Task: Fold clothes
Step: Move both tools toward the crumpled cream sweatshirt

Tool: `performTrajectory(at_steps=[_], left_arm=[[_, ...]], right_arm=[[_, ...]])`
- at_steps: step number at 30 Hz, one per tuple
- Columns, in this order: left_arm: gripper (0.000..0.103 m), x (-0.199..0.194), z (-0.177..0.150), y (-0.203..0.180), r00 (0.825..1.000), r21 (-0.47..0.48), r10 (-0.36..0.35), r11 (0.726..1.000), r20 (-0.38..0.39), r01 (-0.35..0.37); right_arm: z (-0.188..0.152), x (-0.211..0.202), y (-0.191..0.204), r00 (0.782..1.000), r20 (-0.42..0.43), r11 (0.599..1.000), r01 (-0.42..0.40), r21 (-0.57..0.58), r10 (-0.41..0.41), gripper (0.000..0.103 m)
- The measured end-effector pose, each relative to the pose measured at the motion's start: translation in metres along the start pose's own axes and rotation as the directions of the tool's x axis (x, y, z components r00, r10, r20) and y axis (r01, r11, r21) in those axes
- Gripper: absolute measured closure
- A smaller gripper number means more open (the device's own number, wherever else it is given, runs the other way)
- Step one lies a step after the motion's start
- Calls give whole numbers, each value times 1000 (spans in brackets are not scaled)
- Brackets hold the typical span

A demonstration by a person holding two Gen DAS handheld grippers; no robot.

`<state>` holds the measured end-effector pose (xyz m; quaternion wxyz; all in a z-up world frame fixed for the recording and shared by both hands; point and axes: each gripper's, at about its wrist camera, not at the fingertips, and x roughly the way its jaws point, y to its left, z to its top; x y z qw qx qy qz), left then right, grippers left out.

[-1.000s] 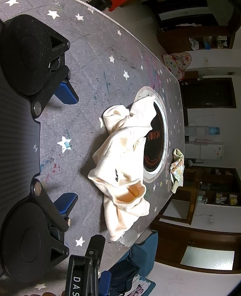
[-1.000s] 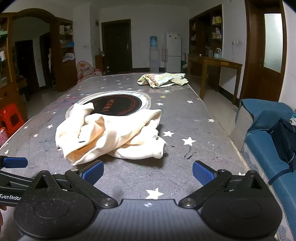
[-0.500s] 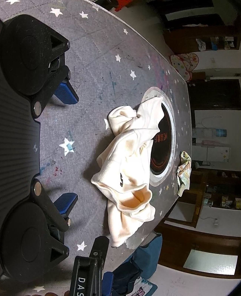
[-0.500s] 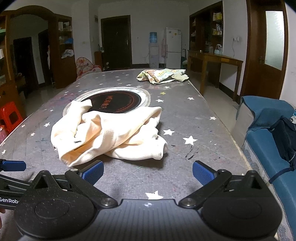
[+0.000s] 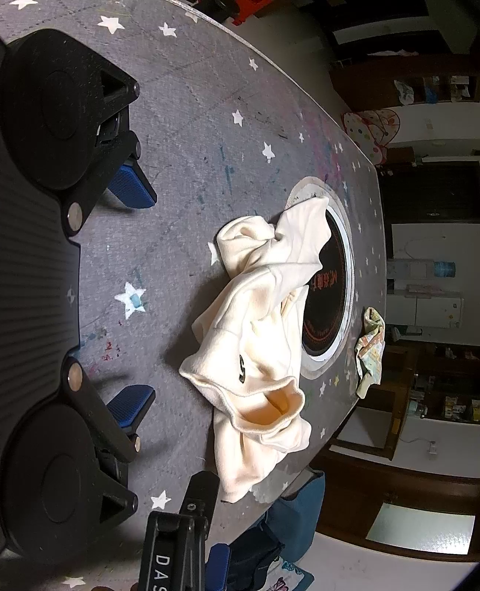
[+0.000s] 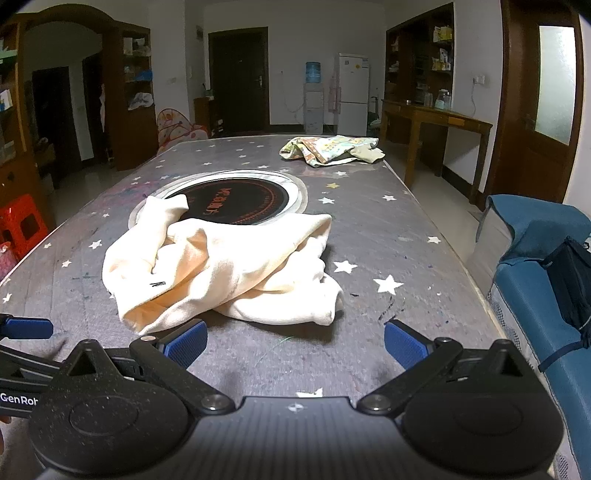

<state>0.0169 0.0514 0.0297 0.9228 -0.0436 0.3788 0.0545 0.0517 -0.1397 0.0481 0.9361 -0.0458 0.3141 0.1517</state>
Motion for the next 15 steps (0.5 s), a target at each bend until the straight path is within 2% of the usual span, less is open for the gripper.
performTrajectory(at_steps=[15], left_arm=[[0, 3, 8, 3, 1000, -3, 7, 1000, 10, -7]], right_arm=[[9, 6, 2, 1000, -1, 1000, -8, -19, 8, 3]])
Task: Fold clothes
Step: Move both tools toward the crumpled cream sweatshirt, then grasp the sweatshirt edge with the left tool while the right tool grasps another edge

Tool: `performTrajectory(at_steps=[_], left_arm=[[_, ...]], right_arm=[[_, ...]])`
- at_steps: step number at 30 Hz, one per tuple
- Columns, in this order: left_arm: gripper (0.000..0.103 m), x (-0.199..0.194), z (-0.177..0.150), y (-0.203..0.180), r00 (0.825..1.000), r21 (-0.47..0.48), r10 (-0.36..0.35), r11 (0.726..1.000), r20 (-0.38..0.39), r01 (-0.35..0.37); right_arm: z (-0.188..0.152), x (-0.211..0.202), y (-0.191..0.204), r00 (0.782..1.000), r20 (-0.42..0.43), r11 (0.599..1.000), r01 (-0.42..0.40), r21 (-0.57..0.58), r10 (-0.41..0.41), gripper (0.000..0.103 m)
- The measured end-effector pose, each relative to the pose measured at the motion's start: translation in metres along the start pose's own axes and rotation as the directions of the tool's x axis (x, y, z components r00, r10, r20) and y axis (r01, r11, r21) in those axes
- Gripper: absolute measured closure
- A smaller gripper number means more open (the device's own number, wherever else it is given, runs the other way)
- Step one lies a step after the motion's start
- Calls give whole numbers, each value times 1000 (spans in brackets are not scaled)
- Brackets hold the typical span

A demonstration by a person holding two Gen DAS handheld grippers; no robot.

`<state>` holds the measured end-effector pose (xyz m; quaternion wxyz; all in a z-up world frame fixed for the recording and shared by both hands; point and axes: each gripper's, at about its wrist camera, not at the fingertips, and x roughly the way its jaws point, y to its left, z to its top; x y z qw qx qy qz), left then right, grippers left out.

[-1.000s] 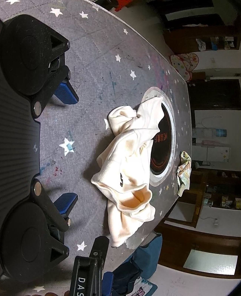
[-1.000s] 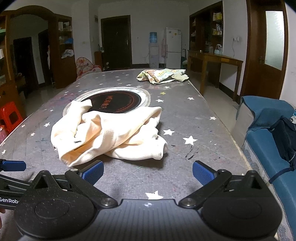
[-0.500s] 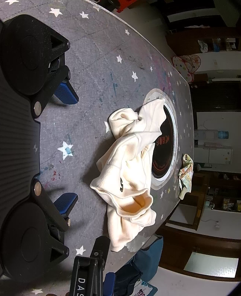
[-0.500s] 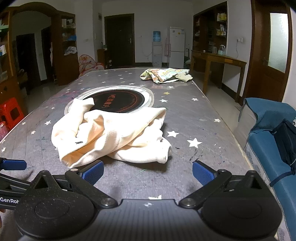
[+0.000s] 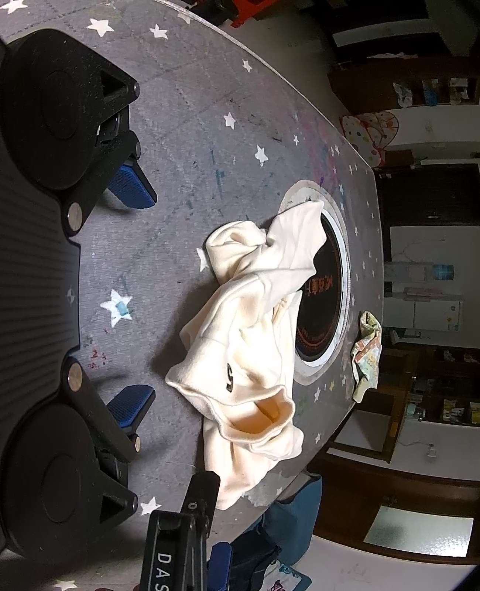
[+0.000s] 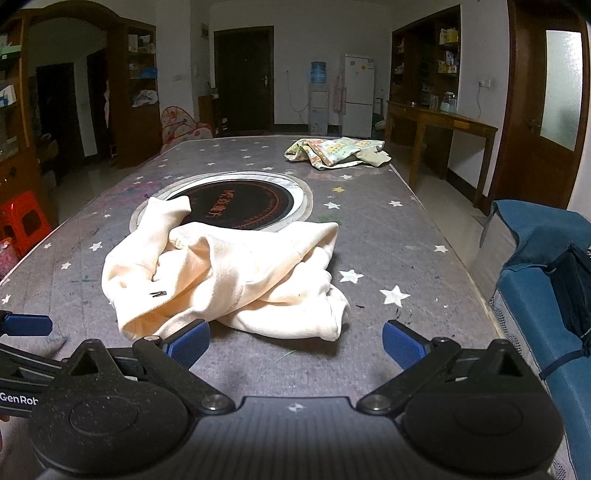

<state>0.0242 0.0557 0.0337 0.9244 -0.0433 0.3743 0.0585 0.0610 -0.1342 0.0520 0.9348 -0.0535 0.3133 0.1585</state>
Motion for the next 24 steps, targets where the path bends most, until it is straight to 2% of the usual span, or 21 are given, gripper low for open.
performTrajectory(at_steps=[4, 12, 15, 18, 22, 24], left_arm=[[0, 1, 4, 2, 1000, -4, 4, 1000, 5, -4], [1, 2, 18, 6, 1000, -9, -5, 1000, 30, 5], [4, 4, 24, 7, 999, -15, -20, 1000, 34, 20], [8, 5, 31, 8, 998, -22, -51, 998, 33, 52], [9, 0, 42, 16, 987, -67, -154, 985, 39, 156], [10, -2, 48, 18, 984, -63, -169, 983, 55, 172]], right_arm=[[4, 1, 1, 1000, 2, 1000, -2, -4, 2, 6], [14, 9, 0, 1000, -7, 1000, -22, -10, 22, 17], [18, 13, -1, 1000, -10, 1000, -30, -8, 30, 22], [22, 16, -1, 999, -9, 999, -44, -11, 44, 27], [30, 19, -6, 998, -8, 998, -69, 15, 69, 32], [34, 21, -9, 997, -6, 996, -80, 26, 80, 34]])
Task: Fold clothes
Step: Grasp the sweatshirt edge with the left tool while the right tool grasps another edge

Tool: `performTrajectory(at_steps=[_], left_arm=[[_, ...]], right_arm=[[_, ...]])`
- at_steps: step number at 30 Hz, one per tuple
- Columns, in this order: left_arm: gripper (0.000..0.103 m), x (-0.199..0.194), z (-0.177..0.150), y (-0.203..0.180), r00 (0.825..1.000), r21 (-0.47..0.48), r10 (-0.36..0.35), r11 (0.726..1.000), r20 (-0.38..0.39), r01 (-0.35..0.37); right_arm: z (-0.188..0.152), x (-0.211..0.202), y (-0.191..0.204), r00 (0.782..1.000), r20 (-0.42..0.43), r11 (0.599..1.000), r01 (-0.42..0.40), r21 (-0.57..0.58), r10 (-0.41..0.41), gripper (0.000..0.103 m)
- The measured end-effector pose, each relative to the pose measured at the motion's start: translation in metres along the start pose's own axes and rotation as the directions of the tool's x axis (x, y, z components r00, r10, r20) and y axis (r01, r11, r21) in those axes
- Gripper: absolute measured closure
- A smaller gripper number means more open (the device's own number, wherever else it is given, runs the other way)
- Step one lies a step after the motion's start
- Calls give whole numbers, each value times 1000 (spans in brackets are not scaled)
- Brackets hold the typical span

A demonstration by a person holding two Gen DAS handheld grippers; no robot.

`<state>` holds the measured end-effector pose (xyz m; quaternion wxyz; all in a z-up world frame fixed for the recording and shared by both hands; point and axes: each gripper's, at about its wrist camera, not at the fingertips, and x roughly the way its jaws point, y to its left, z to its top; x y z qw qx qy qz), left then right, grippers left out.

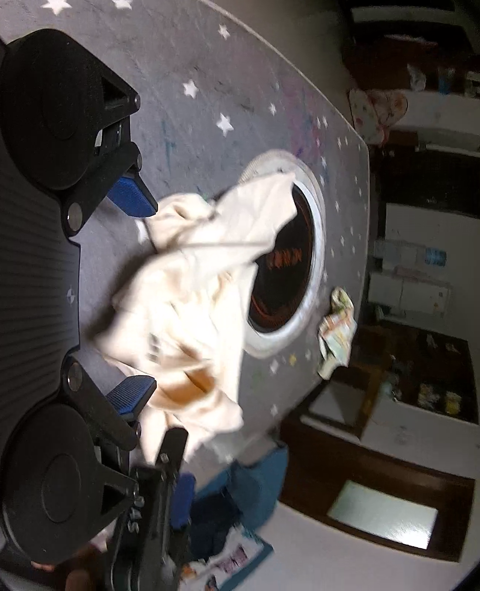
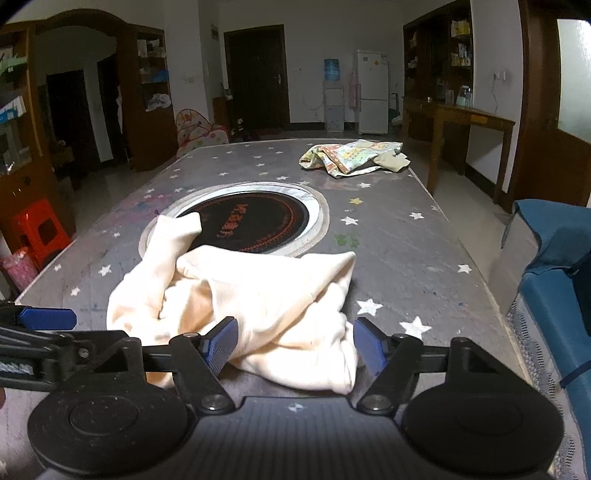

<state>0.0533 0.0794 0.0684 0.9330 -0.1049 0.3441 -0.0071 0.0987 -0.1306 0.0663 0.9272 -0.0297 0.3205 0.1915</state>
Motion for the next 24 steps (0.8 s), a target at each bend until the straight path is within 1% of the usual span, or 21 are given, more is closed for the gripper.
performTrajectory(at_steps=[2, 4, 6, 7, 9, 10, 12, 13, 14, 15, 16, 17, 18, 19, 20, 21, 22, 24], left_arm=[[15, 2, 6, 2, 1000, 3, 12, 1000, 7, -12], [20, 10, 13, 5, 999, -3, 35, 999, 1, -35], [22, 19, 18, 10, 998, -15, 59, 998, -9, -59], [24, 24, 21, 12, 998, -22, 62, 998, -16, -62], [27, 33, 24, 17, 997, -35, 62, 997, -35, -63], [30, 37, 25, 19, 997, -42, 59, 997, -46, -61], [35, 45, 27, 23, 996, -56, 51, 997, -67, -55], [42, 48, 26, 24, 996, -63, 40, 997, -75, -45], [50, 51, 26, 26, 996, -71, 29, 997, -83, -35], [53, 53, 25, 27, 996, -77, 18, 997, -88, -24], [59, 54, 24, 28, 996, -81, 6, 997, -88, -14], [66, 56, 24, 29, 996, -79, 1, 997, -86, -8], [69, 56, 23, 30, 997, -75, -1, 997, -82, -5], [77, 56, 23, 30, 997, -73, -3, 997, -77, -3], [83, 55, 23, 31, 997, -74, -7, 997, -72, 2], [84, 54, 23, 32, 998, -75, -12, 997, -68, 7], [88, 53, 23, 32, 998, -76, -16, 997, -63, 11], [89, 49, 23, 34, 998, -84, -26, 996, -55, 22]], right_arm=[[5, 3, -3, 1000, 2, 1000, -7, 11, 7, 39], [11, 7, -6, 1000, 5, 1000, -4, 20, 4, 41], [18, 14, -9, 1000, 8, 1000, 1, 29, -1, 43], [21, 17, -11, 1000, 8, 999, 5, 35, -5, 43], [26, 25, -14, 1000, 3, 999, -3, 53, 3, 47], [28, 30, -17, 1000, -5, 998, -11, 69, 12, 48], [30, 41, -24, 999, -28, 993, -27, 112, 30, 54], [29, 44, -25, 999, -33, 992, -32, 122, 36, 55], [28, 47, -27, 998, -36, 991, -36, 130, 41, 59], [27, 50, -28, 998, -40, 989, -41, 139, 47, 63], [26, 54, -30, 998, -44, 988, -45, 148, 52, 65], [25, 57, -31, 997, -48, 986, -50, 156, 58, 68], [24, 60, -32, 997, -51, 985, -54, 165, 63, 74], [23, 60, -32, 997, -51, 985, -54, 161, 63, 76], [22, 59, -33, 997, -47, 986, -56, 160, 64, 80], [21, 58, -34, 997, -42, 986, -58, 159, 65, 84], [21, 56, -34, 997, -38, 985, -61, 162, 68, 87], [22, 51, -35, 997, -28, 984, -68, 166, 74, 92]])
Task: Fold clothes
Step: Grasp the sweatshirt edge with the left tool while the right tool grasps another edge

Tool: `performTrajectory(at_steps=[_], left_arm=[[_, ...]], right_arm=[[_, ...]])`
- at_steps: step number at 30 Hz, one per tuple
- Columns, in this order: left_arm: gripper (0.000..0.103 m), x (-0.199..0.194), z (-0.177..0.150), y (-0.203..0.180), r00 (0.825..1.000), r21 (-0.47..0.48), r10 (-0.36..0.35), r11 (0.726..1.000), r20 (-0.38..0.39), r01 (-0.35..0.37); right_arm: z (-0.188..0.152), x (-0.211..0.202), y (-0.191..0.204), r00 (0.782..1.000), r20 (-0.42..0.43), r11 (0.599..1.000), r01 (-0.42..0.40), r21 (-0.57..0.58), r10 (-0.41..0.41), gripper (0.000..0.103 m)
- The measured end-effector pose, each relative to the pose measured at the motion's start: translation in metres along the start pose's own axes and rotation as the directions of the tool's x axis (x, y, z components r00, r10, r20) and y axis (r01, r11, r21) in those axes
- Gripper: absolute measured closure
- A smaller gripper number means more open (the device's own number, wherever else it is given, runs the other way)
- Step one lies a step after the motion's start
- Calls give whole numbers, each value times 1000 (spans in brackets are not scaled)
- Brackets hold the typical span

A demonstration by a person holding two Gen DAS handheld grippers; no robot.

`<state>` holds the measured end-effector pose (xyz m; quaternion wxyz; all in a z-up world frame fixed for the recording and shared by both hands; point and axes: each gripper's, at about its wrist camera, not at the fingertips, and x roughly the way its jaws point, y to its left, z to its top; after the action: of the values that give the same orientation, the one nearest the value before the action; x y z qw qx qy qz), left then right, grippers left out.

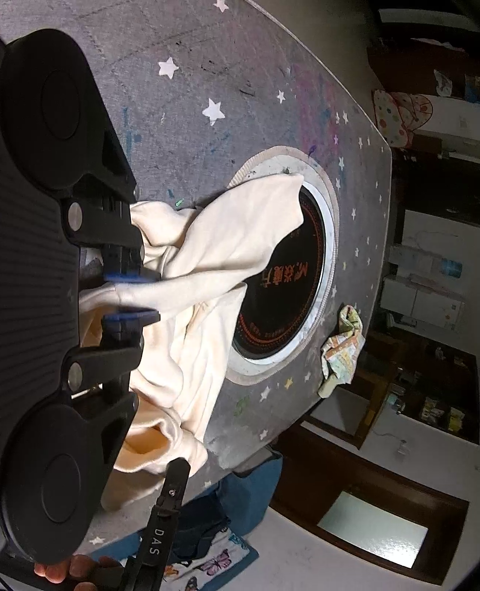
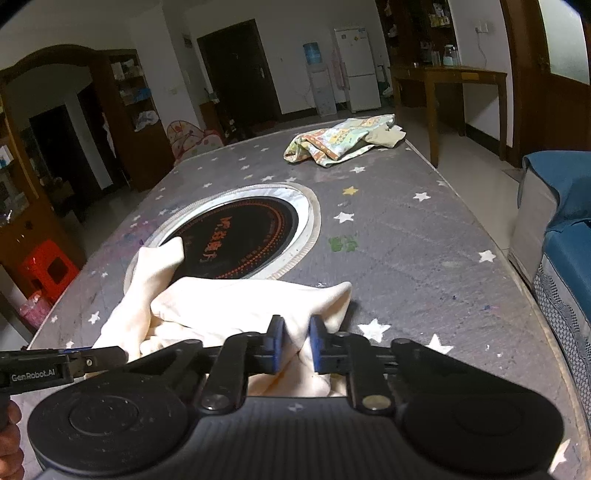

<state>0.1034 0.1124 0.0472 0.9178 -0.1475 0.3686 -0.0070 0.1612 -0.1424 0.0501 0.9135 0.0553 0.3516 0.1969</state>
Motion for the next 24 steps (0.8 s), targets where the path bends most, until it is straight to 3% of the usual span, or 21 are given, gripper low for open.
performTrajectory(at_steps=[14, 24], left_arm=[[90, -41, -11, -11, 999, 69, -47, 997, -1, 47], [85, -53, -31, -14, 999, 95, -32, 995, -27, 35]], right_arm=[[-4, -61, 24, 995, 84, 991, -35, -129, 46, 96], [-25, -78, 20, 999, 36, 990, -22, -141, 27, 97]])
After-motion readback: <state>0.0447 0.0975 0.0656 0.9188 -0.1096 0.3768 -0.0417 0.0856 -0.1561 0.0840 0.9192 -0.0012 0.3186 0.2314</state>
